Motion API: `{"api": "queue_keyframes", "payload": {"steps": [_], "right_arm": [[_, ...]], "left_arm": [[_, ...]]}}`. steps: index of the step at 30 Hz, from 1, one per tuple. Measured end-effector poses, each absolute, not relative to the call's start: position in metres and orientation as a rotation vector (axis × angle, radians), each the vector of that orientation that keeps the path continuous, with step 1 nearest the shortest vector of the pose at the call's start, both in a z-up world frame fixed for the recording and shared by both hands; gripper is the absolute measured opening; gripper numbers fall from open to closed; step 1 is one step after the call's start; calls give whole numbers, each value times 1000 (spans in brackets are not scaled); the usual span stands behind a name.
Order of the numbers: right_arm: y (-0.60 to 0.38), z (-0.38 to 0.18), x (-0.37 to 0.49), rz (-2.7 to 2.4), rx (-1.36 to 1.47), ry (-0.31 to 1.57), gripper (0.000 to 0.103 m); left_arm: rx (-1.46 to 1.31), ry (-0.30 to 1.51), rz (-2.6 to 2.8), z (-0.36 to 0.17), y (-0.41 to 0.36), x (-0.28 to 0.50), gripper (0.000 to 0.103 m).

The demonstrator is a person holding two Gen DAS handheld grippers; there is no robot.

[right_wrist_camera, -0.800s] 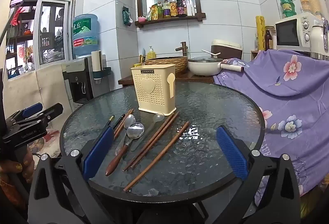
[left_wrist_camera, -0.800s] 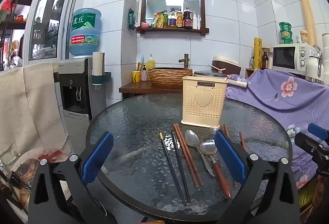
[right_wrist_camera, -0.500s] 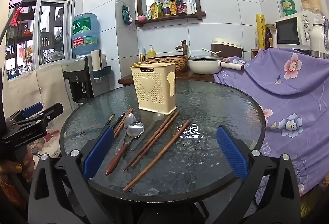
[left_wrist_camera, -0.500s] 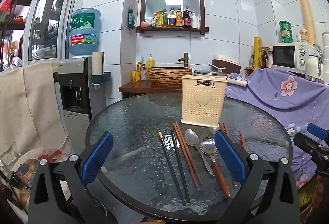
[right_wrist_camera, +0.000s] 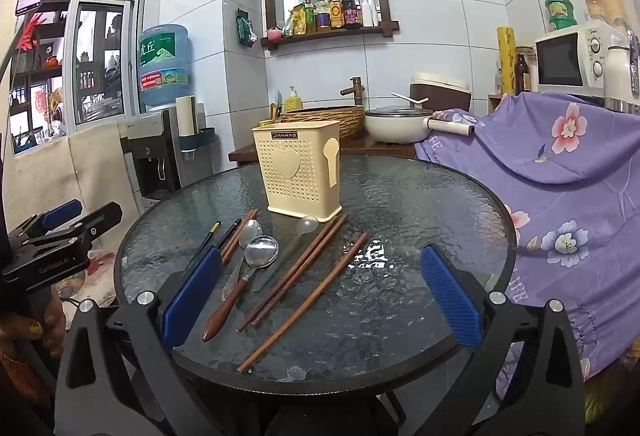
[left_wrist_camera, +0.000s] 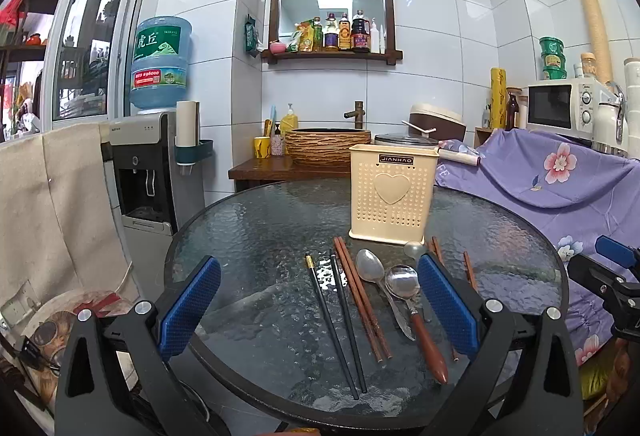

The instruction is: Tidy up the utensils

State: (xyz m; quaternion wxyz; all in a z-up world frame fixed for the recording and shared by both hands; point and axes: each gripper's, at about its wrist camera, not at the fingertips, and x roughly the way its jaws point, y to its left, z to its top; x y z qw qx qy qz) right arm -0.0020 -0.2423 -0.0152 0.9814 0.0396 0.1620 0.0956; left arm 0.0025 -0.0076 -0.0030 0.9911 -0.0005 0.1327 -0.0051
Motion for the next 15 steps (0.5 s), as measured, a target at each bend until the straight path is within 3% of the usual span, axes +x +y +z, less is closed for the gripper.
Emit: {"api": "queue_keyframes", "payload": {"steps": [15], "right_arm": [[-248,-15,0,184,80,334,98]], "left_arm": [[7,273,-9,-3,-8,4,97]]}}
